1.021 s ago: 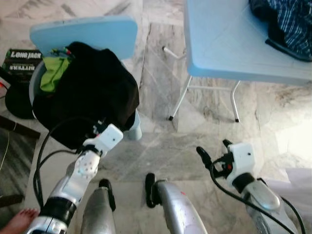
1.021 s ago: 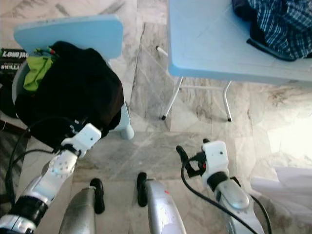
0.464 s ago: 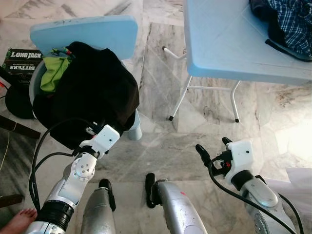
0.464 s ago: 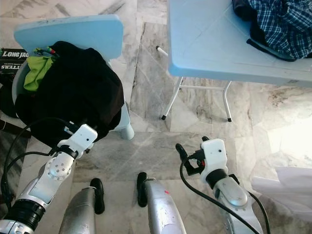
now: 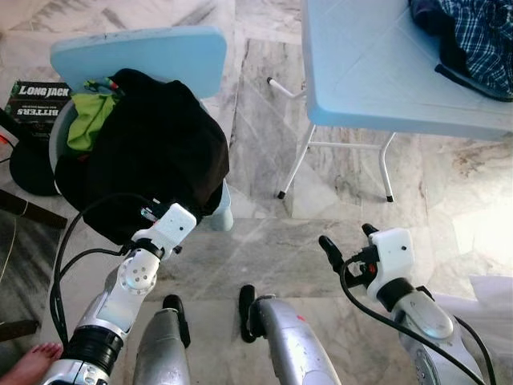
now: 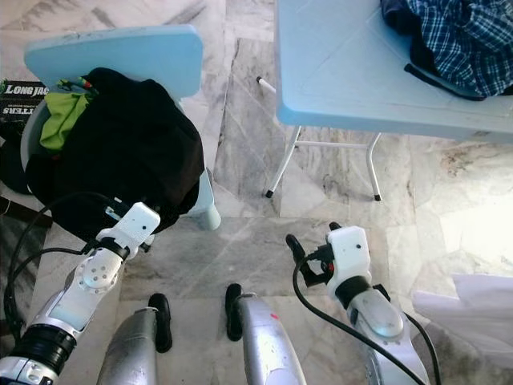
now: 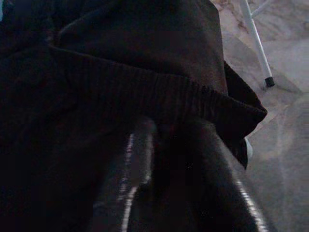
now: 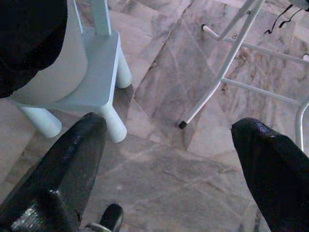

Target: Hang hanger

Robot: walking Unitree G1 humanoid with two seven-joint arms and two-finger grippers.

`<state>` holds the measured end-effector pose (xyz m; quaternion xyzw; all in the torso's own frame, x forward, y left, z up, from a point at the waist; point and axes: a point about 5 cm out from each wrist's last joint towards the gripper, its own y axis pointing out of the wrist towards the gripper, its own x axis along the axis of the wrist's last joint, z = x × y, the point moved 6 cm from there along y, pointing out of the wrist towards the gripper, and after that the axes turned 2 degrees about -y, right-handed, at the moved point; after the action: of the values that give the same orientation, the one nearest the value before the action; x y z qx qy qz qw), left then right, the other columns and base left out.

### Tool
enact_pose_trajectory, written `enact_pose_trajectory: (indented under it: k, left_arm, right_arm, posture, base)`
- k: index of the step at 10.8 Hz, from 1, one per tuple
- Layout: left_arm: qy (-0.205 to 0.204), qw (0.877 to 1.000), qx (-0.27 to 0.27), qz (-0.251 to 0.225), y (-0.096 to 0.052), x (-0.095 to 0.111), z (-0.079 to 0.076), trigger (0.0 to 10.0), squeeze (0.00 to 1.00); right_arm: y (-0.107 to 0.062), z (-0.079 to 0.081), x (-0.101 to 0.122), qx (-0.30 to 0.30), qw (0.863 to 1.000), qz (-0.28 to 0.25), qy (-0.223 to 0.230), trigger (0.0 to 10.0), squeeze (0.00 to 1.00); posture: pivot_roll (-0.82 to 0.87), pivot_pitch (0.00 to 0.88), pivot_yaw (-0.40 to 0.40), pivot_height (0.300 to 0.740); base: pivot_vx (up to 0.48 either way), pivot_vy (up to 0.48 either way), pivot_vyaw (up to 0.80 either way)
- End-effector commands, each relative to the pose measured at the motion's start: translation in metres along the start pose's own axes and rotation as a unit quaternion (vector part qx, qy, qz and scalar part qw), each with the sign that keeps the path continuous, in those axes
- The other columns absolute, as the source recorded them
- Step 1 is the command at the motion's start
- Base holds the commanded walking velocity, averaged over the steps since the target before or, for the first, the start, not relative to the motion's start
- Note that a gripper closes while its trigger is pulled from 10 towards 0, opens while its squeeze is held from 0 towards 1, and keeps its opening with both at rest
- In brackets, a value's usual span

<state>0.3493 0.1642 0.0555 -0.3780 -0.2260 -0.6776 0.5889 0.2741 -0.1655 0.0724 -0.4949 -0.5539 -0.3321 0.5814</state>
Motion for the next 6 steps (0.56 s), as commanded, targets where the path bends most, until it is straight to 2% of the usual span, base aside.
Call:
enact_pose_trajectory:
  k: [1,4,6]
  left_arm:
    - [-0.003,1.000,-0.020,0.015,-0.007,-0.008,-0.015,10.0,1.00]
    - [0.007,1.000,-0.006,0.006,-0.003,-0.004,-0.005,10.0,1.00]
    - [0.025,1.000,0.001,0.008,0.002,-0.003,0.000,10.0,1.00]
  right_arm:
    - [-0.005,-0.001,-0.012,-0.006,1.000,0.021,0.004,10.0,0.00]
    - [-0.005,0.004,-0.012,0.002,1.000,0.020,0.006,10.0,0.00]
    - [-0.010,0.010,-0.018,0.028,0.999,0.033,0.011,10.0,0.00]
  posture:
    - [-0.11,0.364,-0.153,0.740]
    - [-0.11,0.364,-0.148,0.740]
    - [-0.11,0.364,-0.145,0.740]
  base:
    - [0.000,0.000,0.00]
    - [0.000,0.000,0.00]
    - [0.000,0.000,0.00]
